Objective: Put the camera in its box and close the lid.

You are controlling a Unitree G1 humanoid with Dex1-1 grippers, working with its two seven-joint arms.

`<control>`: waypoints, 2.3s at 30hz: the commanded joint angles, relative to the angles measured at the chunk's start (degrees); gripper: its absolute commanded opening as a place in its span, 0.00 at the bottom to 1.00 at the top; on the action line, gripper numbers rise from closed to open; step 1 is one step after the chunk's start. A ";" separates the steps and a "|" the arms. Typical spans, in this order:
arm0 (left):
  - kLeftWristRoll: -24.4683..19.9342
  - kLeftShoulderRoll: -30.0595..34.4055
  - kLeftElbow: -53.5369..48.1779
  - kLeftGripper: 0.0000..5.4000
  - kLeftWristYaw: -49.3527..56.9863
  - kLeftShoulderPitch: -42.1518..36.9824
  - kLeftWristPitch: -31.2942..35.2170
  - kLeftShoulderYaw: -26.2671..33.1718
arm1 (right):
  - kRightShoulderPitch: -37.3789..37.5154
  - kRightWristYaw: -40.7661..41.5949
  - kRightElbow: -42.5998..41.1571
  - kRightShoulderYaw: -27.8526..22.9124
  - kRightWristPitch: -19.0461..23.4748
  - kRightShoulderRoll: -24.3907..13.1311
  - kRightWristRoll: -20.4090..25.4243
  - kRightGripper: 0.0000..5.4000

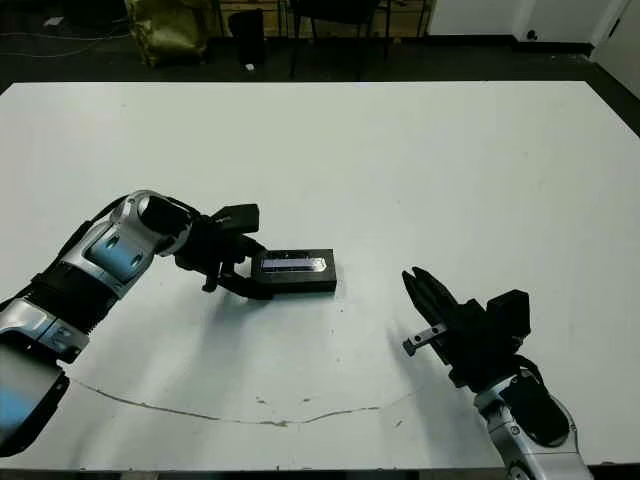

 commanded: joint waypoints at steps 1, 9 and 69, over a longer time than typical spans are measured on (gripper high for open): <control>3.85 1.93 2.61 0.75 -0.82 3.95 -0.83 -3.49 | 0.31 0.69 0.99 -0.33 -0.12 -0.23 0.41 0.00; 5.89 4.66 2.60 1.00 -2.41 4.65 -2.55 -6.38 | 0.42 0.60 0.93 -0.54 0.30 -0.18 0.68 0.00; -4.80 -25.07 -42.64 0.00 68.47 39.33 10.02 7.33 | 0.33 -2.50 0.19 0.42 1.24 0.80 -0.05 0.00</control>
